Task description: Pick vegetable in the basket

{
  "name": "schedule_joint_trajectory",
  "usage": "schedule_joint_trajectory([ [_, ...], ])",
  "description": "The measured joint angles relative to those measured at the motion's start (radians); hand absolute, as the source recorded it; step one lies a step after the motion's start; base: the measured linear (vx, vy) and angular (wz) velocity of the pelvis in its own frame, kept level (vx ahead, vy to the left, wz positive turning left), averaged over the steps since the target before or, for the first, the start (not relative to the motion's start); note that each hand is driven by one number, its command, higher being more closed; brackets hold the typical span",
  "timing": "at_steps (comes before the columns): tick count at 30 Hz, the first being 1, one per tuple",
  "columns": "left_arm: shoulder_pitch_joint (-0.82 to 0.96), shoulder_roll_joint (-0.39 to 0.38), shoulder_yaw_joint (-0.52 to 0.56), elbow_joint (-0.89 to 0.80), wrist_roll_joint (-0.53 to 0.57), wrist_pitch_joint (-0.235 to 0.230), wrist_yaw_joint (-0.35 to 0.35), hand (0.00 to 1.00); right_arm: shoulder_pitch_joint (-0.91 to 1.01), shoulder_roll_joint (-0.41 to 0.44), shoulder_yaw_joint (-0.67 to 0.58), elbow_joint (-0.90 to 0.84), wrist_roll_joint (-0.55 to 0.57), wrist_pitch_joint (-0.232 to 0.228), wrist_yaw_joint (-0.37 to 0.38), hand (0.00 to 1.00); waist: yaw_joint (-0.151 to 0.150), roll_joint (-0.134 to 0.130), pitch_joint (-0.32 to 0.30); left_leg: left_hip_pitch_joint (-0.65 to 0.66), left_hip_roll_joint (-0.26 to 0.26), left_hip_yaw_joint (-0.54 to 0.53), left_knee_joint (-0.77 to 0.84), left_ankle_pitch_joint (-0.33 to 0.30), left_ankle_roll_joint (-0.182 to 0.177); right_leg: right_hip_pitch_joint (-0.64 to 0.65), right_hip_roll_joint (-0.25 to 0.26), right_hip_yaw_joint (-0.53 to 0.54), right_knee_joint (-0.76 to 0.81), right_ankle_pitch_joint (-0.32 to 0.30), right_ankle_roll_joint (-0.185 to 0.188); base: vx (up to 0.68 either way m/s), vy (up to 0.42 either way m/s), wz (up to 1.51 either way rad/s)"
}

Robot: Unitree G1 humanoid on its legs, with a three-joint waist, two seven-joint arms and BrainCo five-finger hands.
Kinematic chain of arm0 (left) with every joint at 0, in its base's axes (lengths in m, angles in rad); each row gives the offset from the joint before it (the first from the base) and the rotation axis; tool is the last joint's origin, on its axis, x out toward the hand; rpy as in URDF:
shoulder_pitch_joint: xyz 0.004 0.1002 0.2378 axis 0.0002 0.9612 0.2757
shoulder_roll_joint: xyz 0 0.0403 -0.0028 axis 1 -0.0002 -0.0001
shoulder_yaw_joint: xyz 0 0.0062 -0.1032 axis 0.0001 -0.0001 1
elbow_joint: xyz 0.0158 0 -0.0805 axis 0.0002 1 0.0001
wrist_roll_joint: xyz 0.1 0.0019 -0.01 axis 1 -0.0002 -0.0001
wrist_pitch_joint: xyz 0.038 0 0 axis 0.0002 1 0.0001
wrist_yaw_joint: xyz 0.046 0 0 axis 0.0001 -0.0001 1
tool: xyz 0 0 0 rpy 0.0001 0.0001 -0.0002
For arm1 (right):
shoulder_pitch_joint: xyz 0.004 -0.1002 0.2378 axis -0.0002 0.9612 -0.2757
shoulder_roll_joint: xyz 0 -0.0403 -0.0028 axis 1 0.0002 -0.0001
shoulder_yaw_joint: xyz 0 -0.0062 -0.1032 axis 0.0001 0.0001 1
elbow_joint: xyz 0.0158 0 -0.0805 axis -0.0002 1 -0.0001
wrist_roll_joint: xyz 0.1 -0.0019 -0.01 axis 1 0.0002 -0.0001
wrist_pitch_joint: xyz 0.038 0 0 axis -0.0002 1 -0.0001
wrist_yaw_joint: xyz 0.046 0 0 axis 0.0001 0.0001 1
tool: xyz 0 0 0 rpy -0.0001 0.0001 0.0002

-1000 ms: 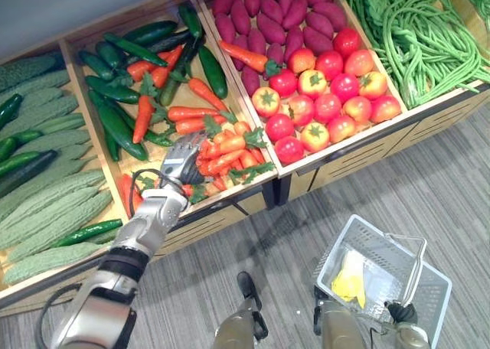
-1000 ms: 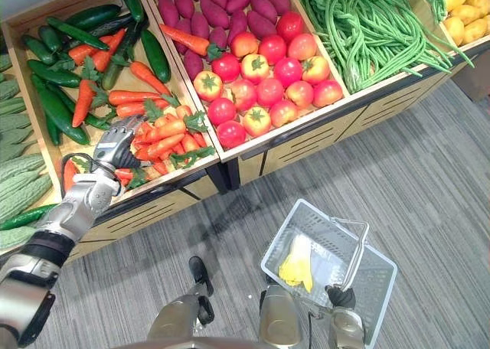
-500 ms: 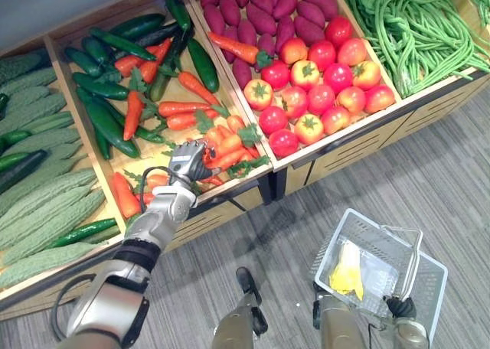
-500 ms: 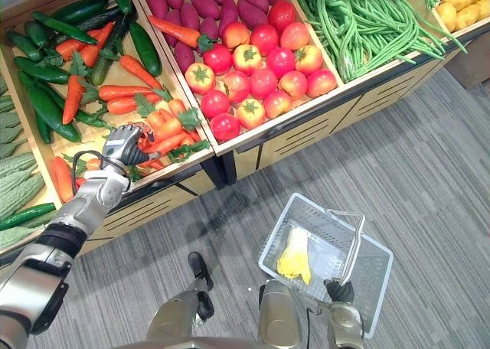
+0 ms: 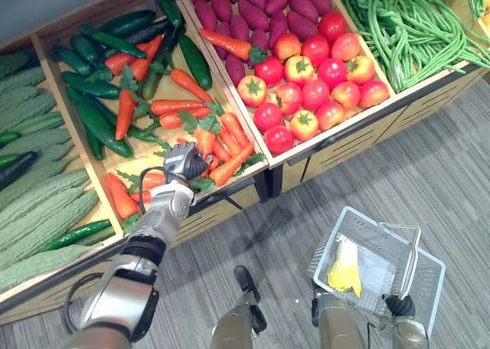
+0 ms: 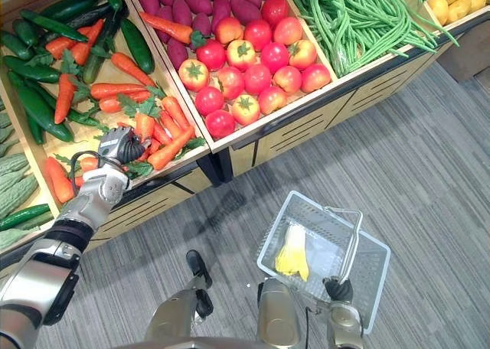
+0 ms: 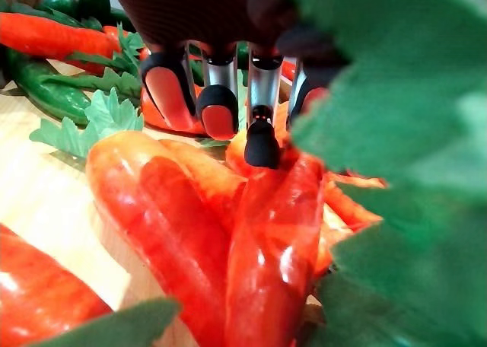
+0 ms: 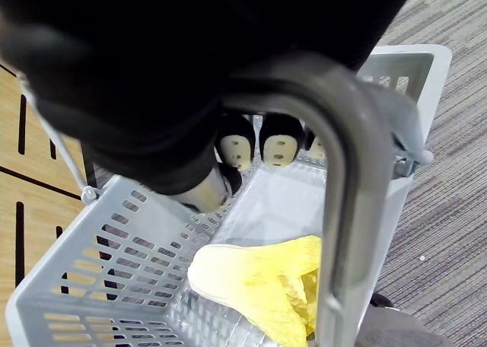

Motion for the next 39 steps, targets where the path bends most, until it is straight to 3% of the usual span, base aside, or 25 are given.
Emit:
schedule_joint_trajectory([
  [8, 0.000, -0.004, 0.050, 0.007, -0.001, 0.026, -0.002, 1.00, 0.009, 0.000, 0.016, -0.008, 0.000, 0.001, 0.000, 1.00, 0.001, -0.007, -0.001, 0.007, -0.002, -0.004, 0.000, -0.002, 0.003, 0.016, -0.005, -0.008, -0.010, 0.008, 0.002, 0.04, 0.010, 0.03],
  [19, 0.020, -0.003, 0.159, -0.253, -0.002, 0.044, 0.009, 1.00, 0.030, 0.002, -0.008, 0.000, -0.001, 0.009, 0.001, 1.00, 0.016, -0.005, -0.003, 0.044, -0.006, -0.060, 0.000, 0.005, 0.008, 0.084, -0.013, -0.060, -0.010, 0.004, 0.000, 0.05, 0.006, 0.12],
  [25, 0.102, 0.007, 0.197, -0.310, -0.002, 0.043, 0.011, 1.00, 0.039, 0.002, -0.030, 0.015, -0.001, 0.017, 0.002, 1.00, 0.018, -0.005, -0.013, 0.065, -0.013, -0.085, 0.000, 0.011, 0.012, 0.116, -0.020, -0.082, -0.010, 0.001, -0.001, 0.02, 0.009, 0.11],
  [26, 0.109, 0.011, 0.200, -0.310, -0.002, 0.043, 0.011, 0.00, 0.039, 0.002, -0.030, 0.015, -0.001, 0.019, 0.003, 1.00, 0.017, -0.005, -0.014, 0.068, -0.013, -0.086, 0.000, 0.011, 0.012, 0.119, -0.020, -0.083, -0.010, 0.000, -0.001, 0.01, 0.004, 0.04],
  [32, 0.198, 0.023, 0.226, -0.322, -0.002, 0.043, 0.005, 0.00, 0.042, 0.002, -0.041, 0.052, -0.002, 0.031, 0.005, 1.00, 0.016, -0.005, -0.052, 0.072, -0.017, -0.094, -0.003, 0.011, 0.012, 0.135, -0.023, -0.093, -0.029, -0.005, 0.002, 0.03, -0.002, 0.03],
  [39, 0.300, -0.096, 0.284, -0.346, -0.123, 0.082, -0.051, 0.00, 0.033, 0.004, -0.067, 0.063, -0.003, 0.052, 0.012, 1.00, -0.001, -0.006, -0.054, 0.072, -0.020, -0.118, 0.000, 0.015, 0.017, 0.151, -0.022, -0.109, -0.048, -0.002, 0.003, 0.07, -0.009, 0.06],
])
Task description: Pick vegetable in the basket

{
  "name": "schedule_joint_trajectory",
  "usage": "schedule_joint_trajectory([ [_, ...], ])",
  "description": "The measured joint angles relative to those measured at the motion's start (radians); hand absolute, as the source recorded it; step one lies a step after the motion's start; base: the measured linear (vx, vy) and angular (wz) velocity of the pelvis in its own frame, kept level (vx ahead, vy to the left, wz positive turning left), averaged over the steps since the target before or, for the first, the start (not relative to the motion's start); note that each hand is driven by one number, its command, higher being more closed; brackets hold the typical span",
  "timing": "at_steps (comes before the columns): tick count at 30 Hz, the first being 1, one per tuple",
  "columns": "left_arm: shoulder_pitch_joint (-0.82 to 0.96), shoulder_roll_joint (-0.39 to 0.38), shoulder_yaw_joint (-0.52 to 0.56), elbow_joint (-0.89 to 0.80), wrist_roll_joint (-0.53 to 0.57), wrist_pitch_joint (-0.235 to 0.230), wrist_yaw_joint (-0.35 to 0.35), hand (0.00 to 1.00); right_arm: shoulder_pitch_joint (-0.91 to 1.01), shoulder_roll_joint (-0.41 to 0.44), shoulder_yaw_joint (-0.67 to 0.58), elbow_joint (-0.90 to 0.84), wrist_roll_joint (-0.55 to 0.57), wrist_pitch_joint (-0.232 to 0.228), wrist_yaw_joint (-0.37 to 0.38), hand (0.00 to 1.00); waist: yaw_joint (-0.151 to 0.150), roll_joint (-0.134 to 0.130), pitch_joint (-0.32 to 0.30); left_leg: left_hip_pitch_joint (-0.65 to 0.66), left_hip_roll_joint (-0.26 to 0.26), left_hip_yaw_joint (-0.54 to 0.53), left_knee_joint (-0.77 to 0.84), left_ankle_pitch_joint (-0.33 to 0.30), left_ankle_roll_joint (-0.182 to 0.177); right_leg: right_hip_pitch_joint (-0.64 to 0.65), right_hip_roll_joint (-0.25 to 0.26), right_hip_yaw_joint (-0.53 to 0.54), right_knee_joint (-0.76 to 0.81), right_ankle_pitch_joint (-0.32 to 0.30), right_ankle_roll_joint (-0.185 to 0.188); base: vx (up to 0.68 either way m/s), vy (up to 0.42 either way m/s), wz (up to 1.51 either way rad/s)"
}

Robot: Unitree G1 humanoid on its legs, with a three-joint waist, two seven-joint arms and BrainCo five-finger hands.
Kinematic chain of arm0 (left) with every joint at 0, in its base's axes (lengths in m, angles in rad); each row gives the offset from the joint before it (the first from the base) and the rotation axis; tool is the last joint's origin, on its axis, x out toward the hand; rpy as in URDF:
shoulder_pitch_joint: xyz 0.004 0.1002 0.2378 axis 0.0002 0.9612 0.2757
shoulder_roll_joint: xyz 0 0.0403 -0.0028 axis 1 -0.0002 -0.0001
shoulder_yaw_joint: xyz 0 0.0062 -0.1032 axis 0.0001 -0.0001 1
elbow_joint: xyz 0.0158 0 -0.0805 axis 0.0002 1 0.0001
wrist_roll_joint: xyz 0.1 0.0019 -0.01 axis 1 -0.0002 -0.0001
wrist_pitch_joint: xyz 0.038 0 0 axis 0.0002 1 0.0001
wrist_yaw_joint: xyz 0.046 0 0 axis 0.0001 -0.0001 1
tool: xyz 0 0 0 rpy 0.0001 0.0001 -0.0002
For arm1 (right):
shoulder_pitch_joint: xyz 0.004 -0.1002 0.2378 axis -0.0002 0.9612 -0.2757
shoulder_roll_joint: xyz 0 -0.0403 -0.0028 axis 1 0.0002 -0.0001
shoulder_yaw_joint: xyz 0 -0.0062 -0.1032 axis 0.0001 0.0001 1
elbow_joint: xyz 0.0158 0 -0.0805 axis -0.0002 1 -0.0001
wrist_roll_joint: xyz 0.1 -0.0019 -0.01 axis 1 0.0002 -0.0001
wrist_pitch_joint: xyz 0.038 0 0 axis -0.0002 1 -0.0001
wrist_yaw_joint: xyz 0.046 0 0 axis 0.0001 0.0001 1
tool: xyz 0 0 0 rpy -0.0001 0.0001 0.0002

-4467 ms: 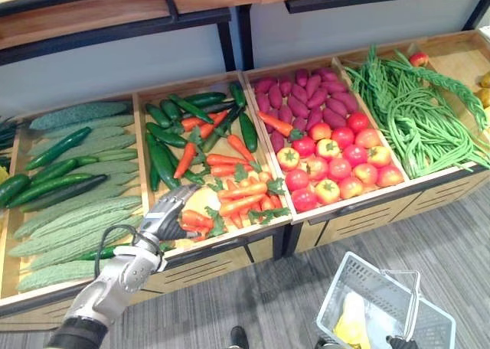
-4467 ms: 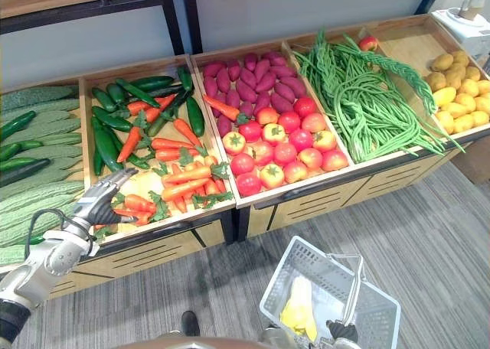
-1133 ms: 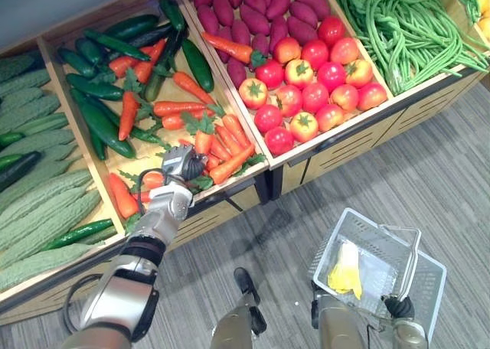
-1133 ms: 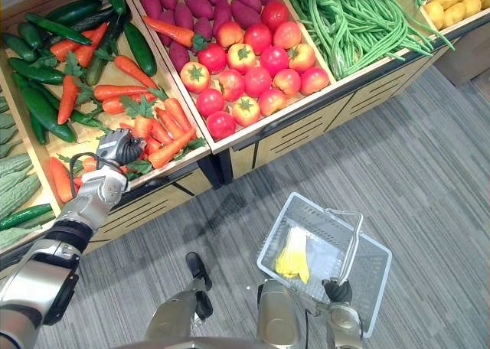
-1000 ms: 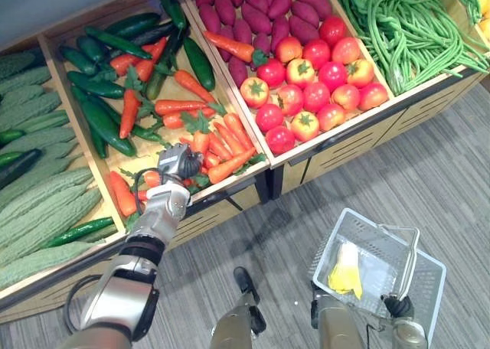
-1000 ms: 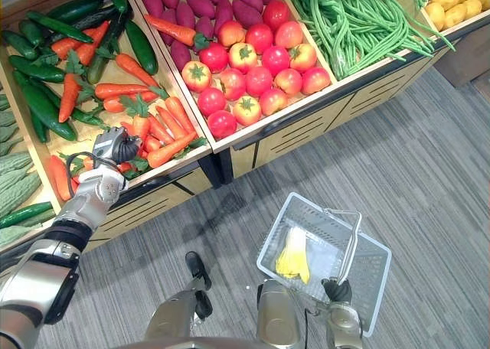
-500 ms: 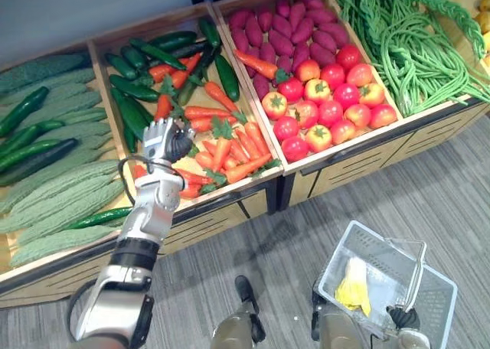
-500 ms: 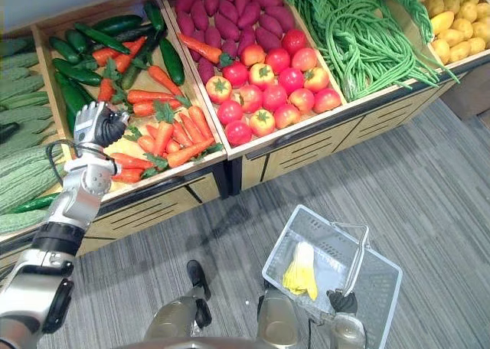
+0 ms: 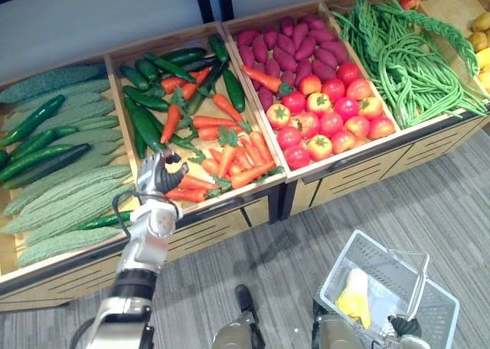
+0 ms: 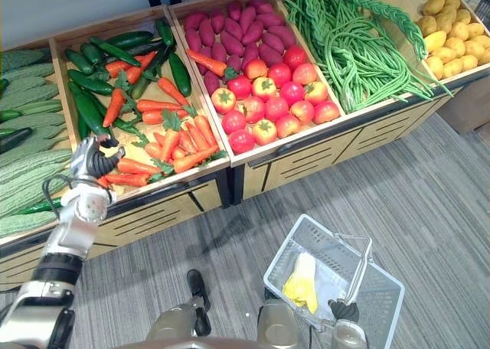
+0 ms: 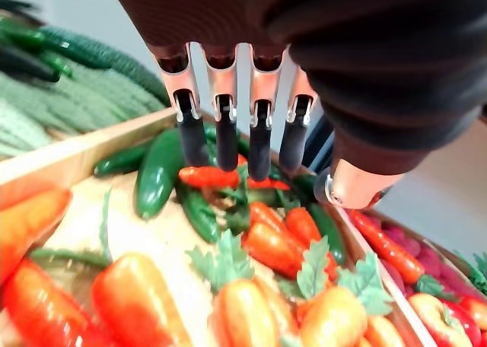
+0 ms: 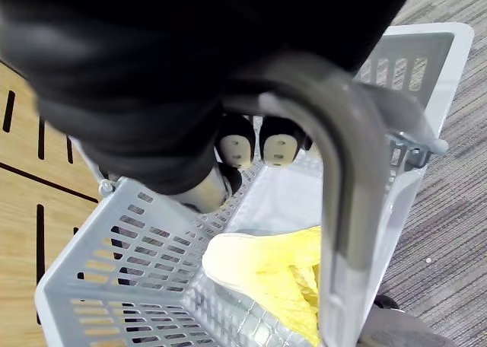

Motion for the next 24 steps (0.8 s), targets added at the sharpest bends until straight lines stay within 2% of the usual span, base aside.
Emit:
schedule_joint_trajectory([
  [7, 0.015, -0.064, 0.018, 0.000, -0.001, 0.011, -0.005, 0.00, -0.022, 0.000, -0.004, 0.027, -0.010, 0.001, 0.011, 1.00, -0.005, 0.002, -0.015, 0.002, -0.002, 0.000, 0.000, 0.001, 0.001, 0.004, 0.008, 0.002, -0.013, 0.002, 0.001, 0.07, -0.015, -0.02],
  [10, 0.016, -0.102, 0.029, 0.000, -0.030, 0.034, 0.003, 0.00, -0.031, 0.000, -0.002, 0.028, -0.010, 0.006, 0.013, 1.00, -0.006, 0.002, -0.015, 0.003, 0.001, 0.000, 0.000, 0.001, 0.001, 0.004, 0.012, 0.004, -0.013, 0.002, 0.001, 0.05, -0.009, -0.03],
  [24, 0.015, -0.179, 0.069, 0.083, -0.076, 0.073, 0.083, 0.00, -0.040, 0.000, 0.013, 0.032, -0.011, 0.019, 0.010, 1.00, -0.014, 0.001, -0.015, 0.002, 0.003, 0.005, -0.001, -0.005, -0.006, 0.004, 0.015, 0.011, -0.037, 0.006, 0.002, 0.01, 0.000, -0.01],
])
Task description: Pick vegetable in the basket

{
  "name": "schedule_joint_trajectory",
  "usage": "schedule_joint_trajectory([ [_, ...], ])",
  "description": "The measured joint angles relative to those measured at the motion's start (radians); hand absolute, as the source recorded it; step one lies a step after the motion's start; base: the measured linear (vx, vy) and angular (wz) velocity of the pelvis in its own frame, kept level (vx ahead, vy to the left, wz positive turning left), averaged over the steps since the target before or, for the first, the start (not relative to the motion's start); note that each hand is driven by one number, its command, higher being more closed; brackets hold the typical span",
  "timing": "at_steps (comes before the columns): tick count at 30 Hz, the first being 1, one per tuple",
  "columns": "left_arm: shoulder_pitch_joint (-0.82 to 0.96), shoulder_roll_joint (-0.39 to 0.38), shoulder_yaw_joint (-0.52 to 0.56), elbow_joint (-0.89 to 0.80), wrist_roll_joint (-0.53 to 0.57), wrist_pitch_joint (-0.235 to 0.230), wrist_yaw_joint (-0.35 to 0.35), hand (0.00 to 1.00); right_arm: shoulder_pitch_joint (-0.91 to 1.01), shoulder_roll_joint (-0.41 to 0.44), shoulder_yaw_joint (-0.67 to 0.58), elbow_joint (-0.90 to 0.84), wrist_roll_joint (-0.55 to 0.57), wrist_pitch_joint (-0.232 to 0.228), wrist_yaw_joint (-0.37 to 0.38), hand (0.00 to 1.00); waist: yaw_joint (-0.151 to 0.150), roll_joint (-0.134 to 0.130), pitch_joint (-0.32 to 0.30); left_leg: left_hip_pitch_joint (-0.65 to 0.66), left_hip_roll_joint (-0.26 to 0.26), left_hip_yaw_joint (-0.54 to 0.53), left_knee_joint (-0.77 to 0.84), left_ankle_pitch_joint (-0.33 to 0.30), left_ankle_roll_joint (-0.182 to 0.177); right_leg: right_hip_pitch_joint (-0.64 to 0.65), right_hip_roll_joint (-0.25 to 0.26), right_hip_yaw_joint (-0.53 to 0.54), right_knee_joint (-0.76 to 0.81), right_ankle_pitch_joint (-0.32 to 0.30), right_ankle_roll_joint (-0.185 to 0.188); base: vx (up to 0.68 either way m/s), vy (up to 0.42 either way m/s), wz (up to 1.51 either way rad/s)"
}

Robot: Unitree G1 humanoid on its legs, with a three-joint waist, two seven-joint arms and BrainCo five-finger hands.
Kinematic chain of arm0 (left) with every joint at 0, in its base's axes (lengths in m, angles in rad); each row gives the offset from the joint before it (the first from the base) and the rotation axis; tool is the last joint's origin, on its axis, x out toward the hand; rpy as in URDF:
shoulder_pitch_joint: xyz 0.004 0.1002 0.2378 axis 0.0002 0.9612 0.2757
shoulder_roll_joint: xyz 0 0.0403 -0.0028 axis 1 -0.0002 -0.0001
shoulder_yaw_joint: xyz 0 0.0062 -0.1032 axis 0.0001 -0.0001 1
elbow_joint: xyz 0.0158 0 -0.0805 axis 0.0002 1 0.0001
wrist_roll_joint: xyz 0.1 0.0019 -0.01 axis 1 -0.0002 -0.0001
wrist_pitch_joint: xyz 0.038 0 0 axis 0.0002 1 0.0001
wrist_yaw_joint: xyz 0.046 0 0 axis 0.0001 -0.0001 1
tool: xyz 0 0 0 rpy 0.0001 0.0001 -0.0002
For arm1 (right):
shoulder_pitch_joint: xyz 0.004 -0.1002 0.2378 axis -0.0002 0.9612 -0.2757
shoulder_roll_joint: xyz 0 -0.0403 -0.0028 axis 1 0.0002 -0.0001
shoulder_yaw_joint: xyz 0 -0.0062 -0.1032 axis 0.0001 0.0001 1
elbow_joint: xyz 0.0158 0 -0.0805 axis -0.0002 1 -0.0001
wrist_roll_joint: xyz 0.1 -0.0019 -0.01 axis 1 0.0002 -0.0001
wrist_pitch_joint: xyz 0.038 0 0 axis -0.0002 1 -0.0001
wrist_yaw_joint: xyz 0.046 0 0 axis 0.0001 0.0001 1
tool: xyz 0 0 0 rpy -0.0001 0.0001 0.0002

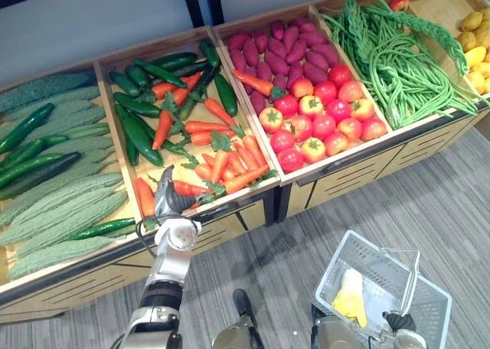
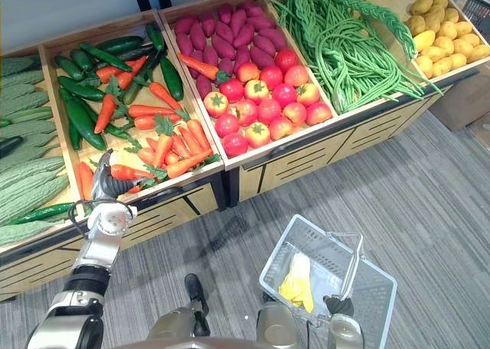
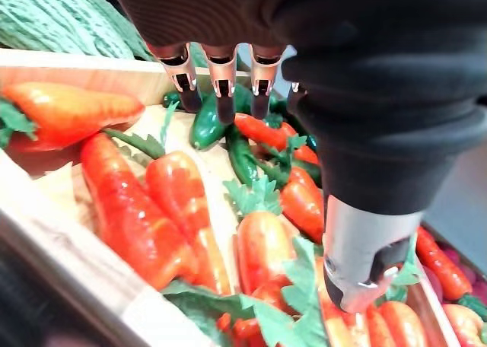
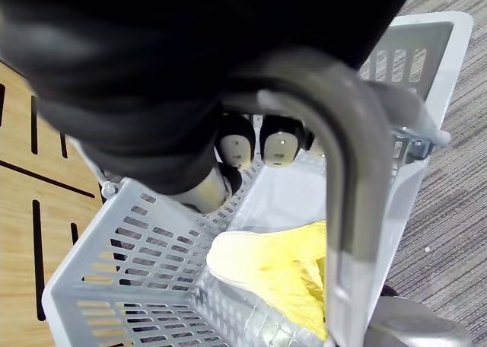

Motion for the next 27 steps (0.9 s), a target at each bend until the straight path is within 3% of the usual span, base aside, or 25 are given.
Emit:
schedule_joint_trajectory([
  [5, -0.017, 0.000, 0.009, 0.046, -0.021, 0.002, 0.020, 0.00, -0.013, 0.000, 0.026, 0.000, 0.000, 0.000, -0.002, 1.00, -0.016, 0.000, 0.000, -0.009, 0.002, 0.004, 0.001, -0.004, -0.005, -0.007, 0.003, 0.004, -0.009, 0.000, 0.000, 0.07, -0.009, -0.03],
  [16, -0.144, 0.001, 0.039, 0.108, -0.039, 0.021, 0.086, 0.00, -0.038, 0.000, 0.040, 0.000, 0.002, -0.003, -0.011, 1.00, -0.019, 0.000, 0.000, -0.036, 0.017, 0.026, 0.002, -0.004, -0.006, -0.047, 0.022, 0.031, -0.009, 0.013, -0.008, 0.06, -0.020, -0.09],
  [27, -0.168, 0.002, 0.016, 0.107, -0.038, 0.021, 0.095, 0.00, -0.039, 0.001, 0.070, 0.004, 0.003, -0.016, -0.034, 1.00, -0.019, -0.001, 0.006, -0.037, 0.016, 0.032, 0.001, -0.008, -0.011, -0.058, 0.021, 0.042, -0.013, 0.014, -0.011, 0.01, 0.001, -0.02],
])
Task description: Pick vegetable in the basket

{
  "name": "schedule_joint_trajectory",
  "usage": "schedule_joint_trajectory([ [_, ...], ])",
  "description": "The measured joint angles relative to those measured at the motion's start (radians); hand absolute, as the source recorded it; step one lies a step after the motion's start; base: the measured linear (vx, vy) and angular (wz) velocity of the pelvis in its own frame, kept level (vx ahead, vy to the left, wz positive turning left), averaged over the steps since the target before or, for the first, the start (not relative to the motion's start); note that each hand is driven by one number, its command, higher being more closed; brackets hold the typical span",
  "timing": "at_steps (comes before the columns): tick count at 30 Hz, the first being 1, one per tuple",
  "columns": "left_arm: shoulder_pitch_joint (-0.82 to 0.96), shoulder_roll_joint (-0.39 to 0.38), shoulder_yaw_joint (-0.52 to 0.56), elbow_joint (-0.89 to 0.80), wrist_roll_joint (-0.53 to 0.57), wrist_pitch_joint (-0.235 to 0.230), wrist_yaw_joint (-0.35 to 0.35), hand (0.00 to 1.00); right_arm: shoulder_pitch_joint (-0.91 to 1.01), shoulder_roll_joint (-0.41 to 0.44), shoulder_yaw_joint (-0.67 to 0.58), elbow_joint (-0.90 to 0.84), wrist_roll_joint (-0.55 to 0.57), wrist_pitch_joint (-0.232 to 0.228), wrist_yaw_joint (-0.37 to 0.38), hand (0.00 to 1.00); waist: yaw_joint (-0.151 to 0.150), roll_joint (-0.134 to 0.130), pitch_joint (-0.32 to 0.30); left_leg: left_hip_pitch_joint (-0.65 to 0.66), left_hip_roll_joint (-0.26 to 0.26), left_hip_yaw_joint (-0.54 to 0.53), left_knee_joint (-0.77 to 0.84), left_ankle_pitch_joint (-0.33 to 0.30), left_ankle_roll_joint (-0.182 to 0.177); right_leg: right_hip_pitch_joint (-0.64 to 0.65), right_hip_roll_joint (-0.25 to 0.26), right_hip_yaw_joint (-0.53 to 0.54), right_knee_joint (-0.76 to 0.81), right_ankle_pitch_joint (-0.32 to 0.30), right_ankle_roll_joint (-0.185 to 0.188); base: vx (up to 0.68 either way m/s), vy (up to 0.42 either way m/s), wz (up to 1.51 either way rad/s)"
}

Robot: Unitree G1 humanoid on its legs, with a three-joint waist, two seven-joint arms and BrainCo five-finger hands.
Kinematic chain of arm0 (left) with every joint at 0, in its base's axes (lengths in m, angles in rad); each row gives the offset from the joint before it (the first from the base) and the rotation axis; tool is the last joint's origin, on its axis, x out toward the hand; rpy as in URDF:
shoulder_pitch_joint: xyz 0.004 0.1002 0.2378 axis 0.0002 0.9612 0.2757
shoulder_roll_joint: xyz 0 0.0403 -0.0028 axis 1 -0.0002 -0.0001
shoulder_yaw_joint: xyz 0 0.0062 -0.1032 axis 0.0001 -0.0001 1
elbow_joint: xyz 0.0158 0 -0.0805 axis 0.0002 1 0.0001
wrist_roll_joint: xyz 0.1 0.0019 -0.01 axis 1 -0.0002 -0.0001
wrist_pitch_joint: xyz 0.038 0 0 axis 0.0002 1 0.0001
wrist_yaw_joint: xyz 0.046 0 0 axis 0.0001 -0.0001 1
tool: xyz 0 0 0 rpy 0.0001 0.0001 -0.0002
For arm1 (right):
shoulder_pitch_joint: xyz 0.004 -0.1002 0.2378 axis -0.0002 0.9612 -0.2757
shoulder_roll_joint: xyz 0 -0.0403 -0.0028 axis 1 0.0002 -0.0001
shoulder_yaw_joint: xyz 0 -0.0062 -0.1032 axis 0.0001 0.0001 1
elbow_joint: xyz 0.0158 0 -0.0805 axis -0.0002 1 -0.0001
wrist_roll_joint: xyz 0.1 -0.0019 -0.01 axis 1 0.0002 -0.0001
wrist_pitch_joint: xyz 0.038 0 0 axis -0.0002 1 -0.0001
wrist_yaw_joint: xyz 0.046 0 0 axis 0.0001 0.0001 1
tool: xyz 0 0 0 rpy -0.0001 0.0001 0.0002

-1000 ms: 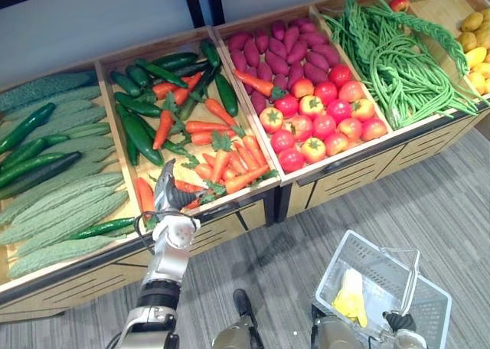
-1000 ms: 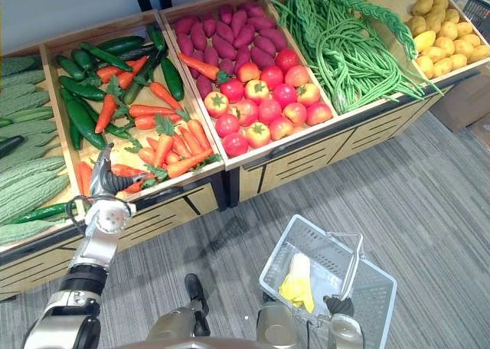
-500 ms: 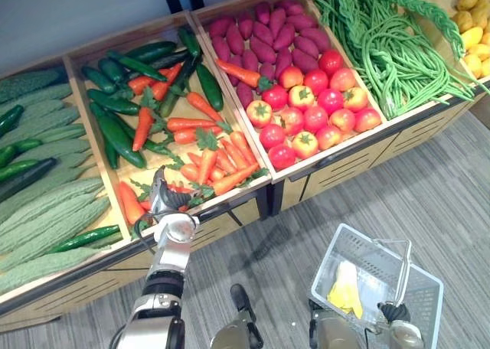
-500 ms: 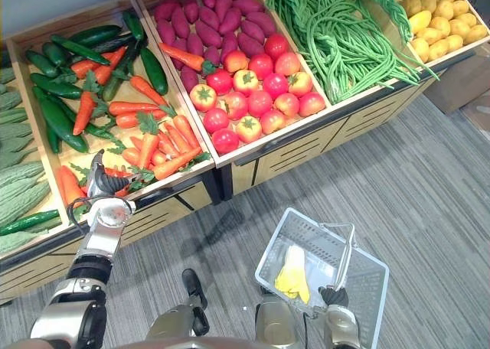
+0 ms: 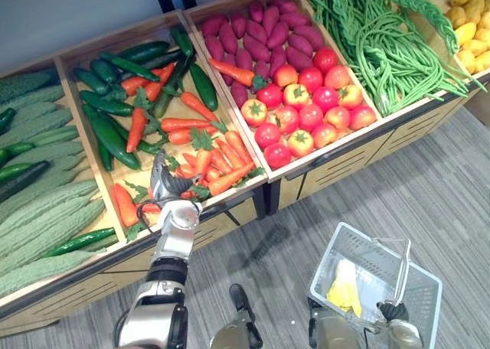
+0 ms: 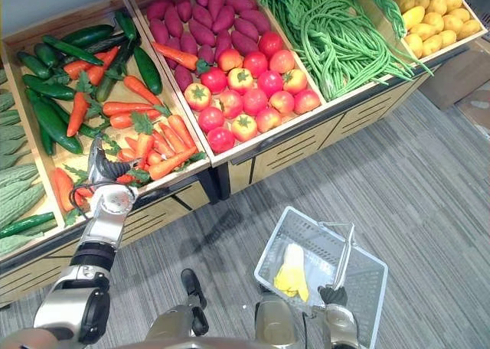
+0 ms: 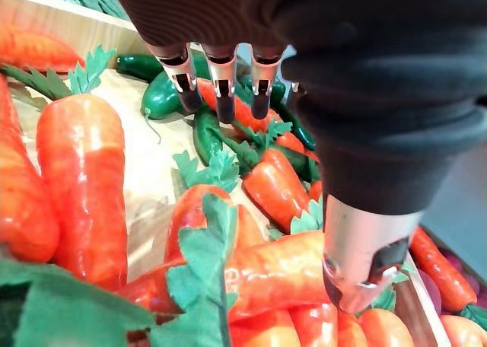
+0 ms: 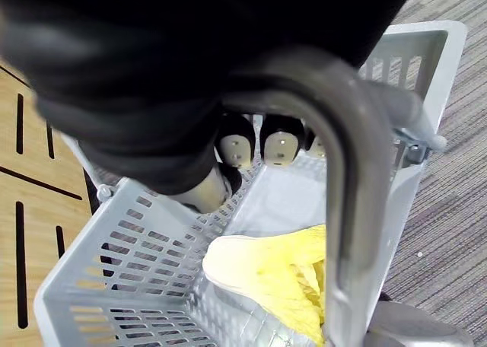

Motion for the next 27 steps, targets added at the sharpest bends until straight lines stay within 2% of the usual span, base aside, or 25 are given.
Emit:
schedule_joint_trajectory([
  [12, -0.075, 0.000, -0.028, 0.067, 0.002, 0.013, 0.031, 0.00, -0.013, 0.002, -0.001, -0.012, 0.010, -0.025, -0.008, 1.00, -0.005, -0.005, 0.032, -0.038, 0.003, 0.037, 0.000, 0.000, -0.001, -0.061, 0.007, 0.047, 0.008, 0.011, -0.001, 0.06, 0.000, -0.10],
  [13, -0.091, 0.005, -0.027, 0.088, 0.002, 0.014, 0.035, 1.00, -0.014, 0.002, -0.001, -0.017, 0.010, -0.026, -0.008, 1.00, -0.006, -0.007, 0.033, -0.044, 0.004, 0.048, 0.000, 0.000, -0.001, -0.075, 0.009, 0.061, 0.013, 0.011, -0.001, 0.02, 0.009, -0.18],
  [20, -0.155, 0.095, -0.005, 0.187, 0.002, 0.016, 0.071, 1.00, -0.033, 0.005, 0.044, -0.053, 0.020, -0.029, -0.010, 1.00, -0.021, -0.030, 0.051, -0.065, 0.026, 0.116, -0.001, 0.001, -0.002, -0.138, 0.028, 0.130, 0.015, 0.043, -0.006, 0.00, -0.001, -0.28],
  [27, -0.182, 0.125, 0.024, 0.224, 0.002, 0.016, 0.071, 1.00, -0.029, 0.005, 0.078, -0.052, 0.020, -0.047, -0.025, 1.00, -0.021, -0.044, 0.059, -0.059, 0.030, 0.155, -0.005, 0.004, -0.002, -0.135, 0.031, 0.152, -0.021, 0.075, -0.002, -0.01, -0.004, -0.14],
])
